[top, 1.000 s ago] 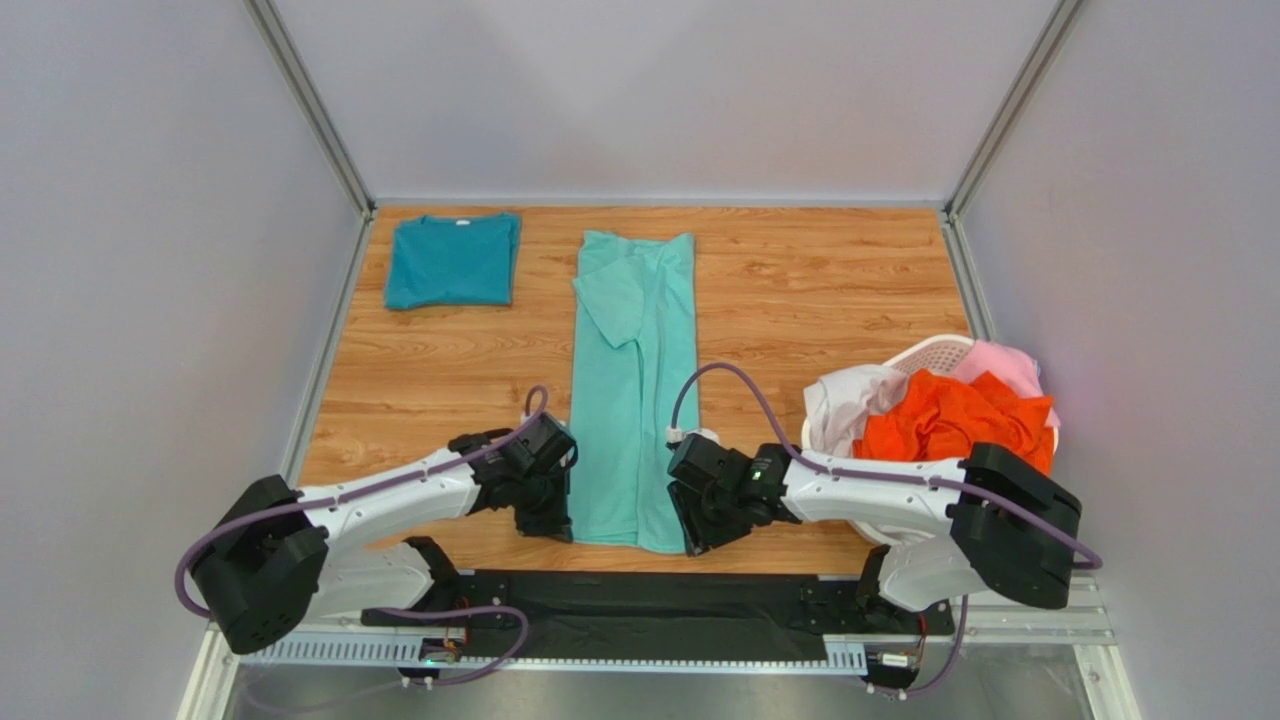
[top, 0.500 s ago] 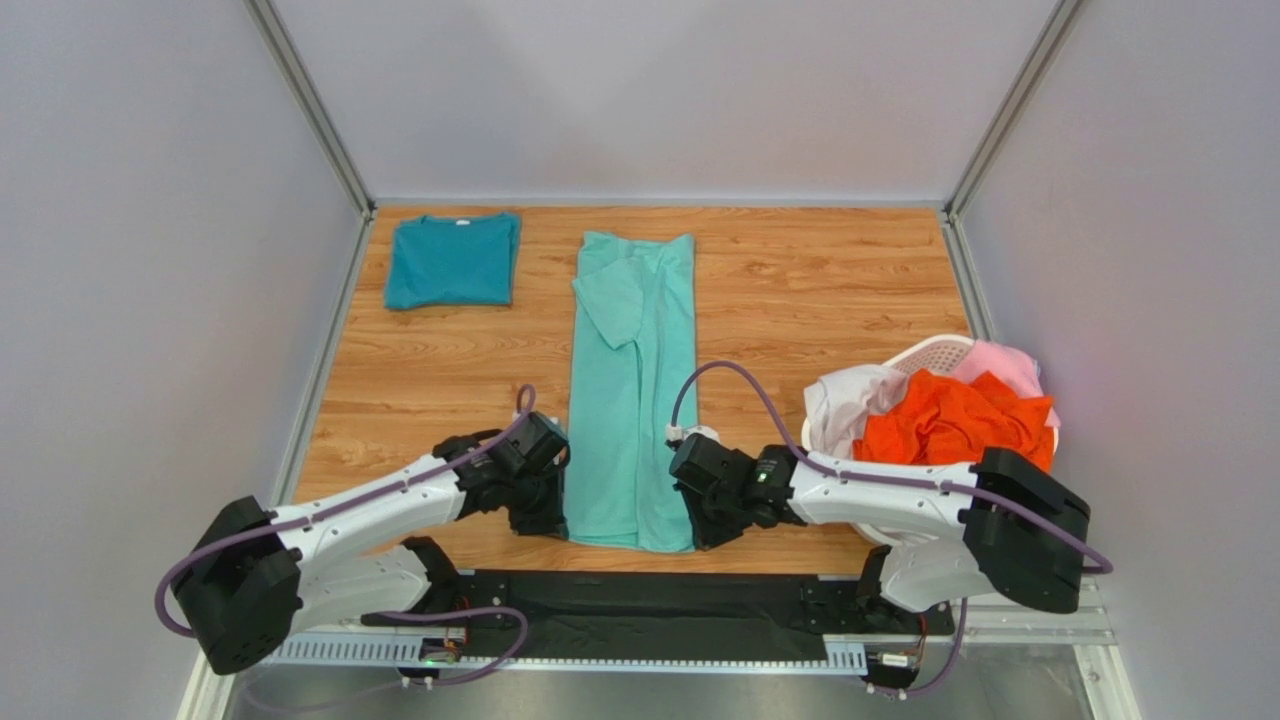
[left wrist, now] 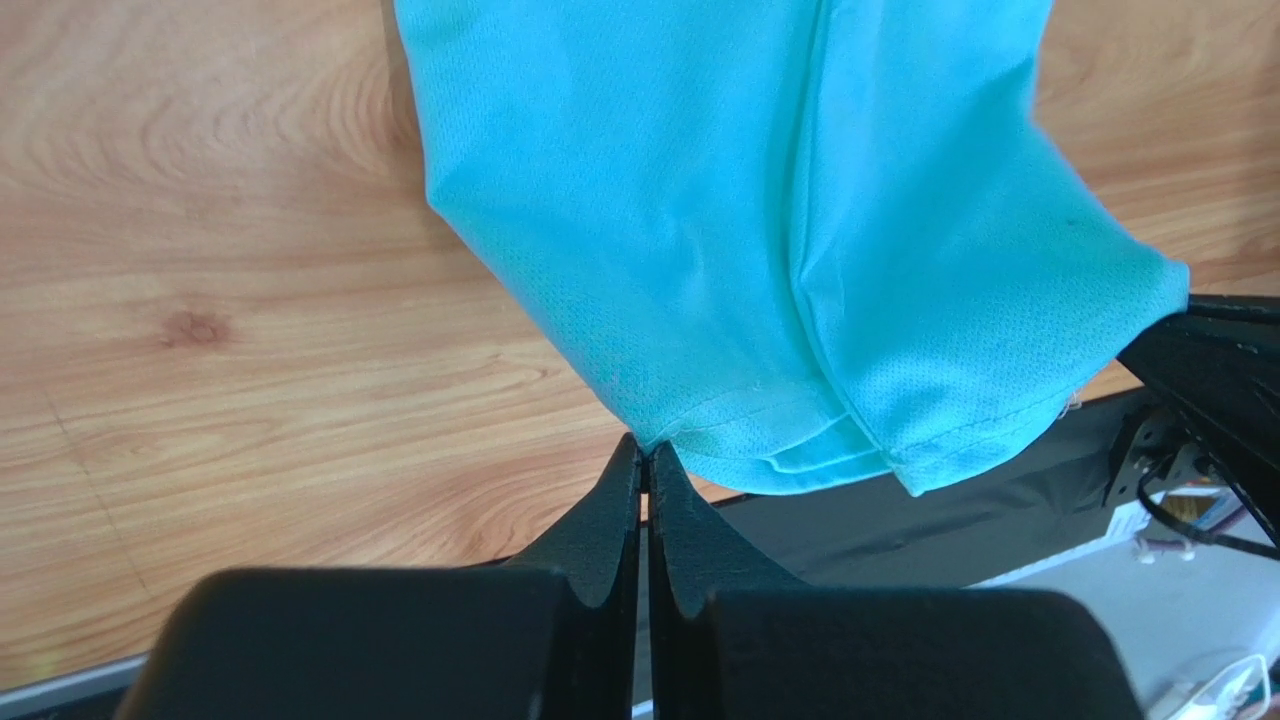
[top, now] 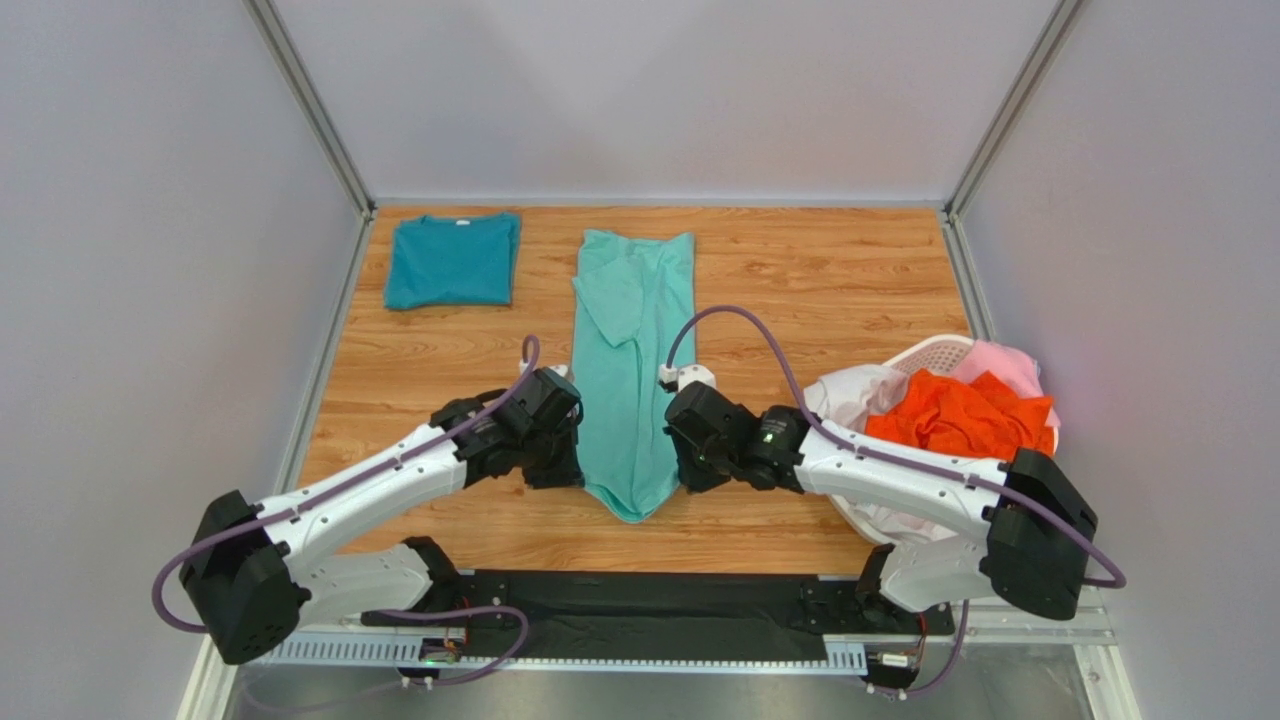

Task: Fold and stack the t-shirts
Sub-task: Fold the tshirt

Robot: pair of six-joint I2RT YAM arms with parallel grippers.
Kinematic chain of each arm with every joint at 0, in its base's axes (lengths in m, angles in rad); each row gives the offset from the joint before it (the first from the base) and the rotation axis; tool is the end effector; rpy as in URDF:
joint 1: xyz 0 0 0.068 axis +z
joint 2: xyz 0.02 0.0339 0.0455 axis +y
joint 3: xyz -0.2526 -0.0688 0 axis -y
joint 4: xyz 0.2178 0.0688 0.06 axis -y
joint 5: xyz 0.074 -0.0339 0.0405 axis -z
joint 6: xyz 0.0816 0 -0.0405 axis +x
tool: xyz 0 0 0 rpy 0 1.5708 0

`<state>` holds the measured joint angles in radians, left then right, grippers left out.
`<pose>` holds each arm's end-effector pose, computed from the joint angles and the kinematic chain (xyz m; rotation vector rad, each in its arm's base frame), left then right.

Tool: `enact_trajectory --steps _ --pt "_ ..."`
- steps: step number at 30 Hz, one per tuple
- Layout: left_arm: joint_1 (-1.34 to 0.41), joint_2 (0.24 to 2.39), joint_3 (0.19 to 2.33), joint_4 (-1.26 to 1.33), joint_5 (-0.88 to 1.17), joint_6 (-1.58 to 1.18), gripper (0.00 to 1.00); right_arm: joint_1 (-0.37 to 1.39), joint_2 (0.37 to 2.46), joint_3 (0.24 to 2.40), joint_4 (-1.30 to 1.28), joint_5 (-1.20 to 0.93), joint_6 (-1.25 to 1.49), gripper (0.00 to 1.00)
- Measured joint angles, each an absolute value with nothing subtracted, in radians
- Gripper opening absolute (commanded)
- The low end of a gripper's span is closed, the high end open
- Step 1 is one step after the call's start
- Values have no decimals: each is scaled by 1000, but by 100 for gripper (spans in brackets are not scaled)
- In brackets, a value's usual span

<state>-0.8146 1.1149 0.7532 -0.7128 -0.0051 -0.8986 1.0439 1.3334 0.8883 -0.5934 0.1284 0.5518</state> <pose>0.1429 -0.1509 0.1825 -0.1179 2.7628 -0.5248 0.1406 0.2209 0.1859 -0.6009 2.5837 0.3985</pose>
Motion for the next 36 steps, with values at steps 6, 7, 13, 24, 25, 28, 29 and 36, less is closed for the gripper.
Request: enact_trajectory --steps 6,7,13,24,25,28,29,36 --pt "-766 1164 860 -731 -48 -873 0 969 1334 929 -593 175 519 0" --pt "-758 1174 875 -733 -54 -870 0 958 1334 937 -593 182 514 0" --pt "-690 1250 965 -737 -69 -840 0 864 1360 979 -572 178 486 0" --pt "-558 1424 1109 -712 -49 -787 0 726 1480 1114 -539 138 422 1" --pt "-547 1442 1120 -710 -44 -781 0 718 1493 1127 -537 133 418 1" --pt "-513 1483 1153 -703 -23 -768 0 689 1537 1169 -530 110 403 1" --pt "-500 1498 1168 -702 -13 -763 0 682 1550 1182 -529 103 400 1" --pt "-440 1606 1279 -684 27 -726 0 616 1641 1267 -517 60 374 1"
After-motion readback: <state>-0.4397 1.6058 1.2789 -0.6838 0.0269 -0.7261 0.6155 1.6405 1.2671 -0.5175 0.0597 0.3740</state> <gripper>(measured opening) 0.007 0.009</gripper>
